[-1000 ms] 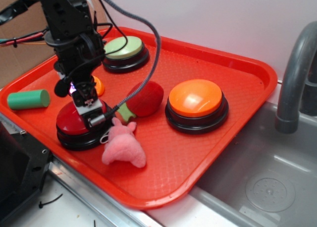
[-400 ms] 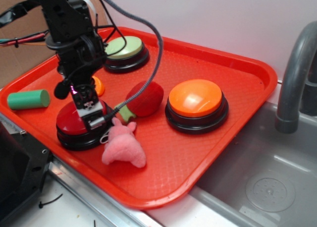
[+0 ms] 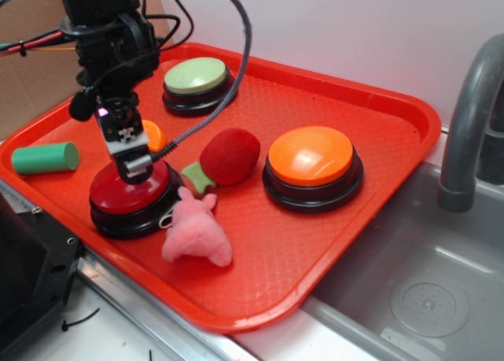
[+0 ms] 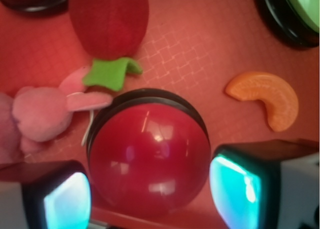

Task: Push the red button.

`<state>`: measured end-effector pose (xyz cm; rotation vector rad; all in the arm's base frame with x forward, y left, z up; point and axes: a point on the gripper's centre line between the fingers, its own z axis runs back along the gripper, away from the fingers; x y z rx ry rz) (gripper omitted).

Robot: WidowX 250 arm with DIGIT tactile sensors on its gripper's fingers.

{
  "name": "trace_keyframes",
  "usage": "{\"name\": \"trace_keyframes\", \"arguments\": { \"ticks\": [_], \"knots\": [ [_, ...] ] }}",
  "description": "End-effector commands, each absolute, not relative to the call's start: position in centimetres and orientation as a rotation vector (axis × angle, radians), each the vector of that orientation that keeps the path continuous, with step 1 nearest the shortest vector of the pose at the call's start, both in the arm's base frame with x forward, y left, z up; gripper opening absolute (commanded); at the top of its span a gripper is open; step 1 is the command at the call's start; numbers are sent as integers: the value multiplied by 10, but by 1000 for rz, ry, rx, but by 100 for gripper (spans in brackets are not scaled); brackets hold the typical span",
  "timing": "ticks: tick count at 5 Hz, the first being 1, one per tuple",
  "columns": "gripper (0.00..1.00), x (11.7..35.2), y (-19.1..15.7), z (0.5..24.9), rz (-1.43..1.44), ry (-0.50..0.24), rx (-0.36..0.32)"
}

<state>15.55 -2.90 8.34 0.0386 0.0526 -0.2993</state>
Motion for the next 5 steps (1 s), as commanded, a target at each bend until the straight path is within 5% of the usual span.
{"name": "trace_keyframes", "arguments": {
  "ticks": [1, 5],
  "knots": [
    [100, 167, -29, 117, -275, -22, 49],
    [100, 161, -25, 145, -236, -9, 63]
  ]
}}
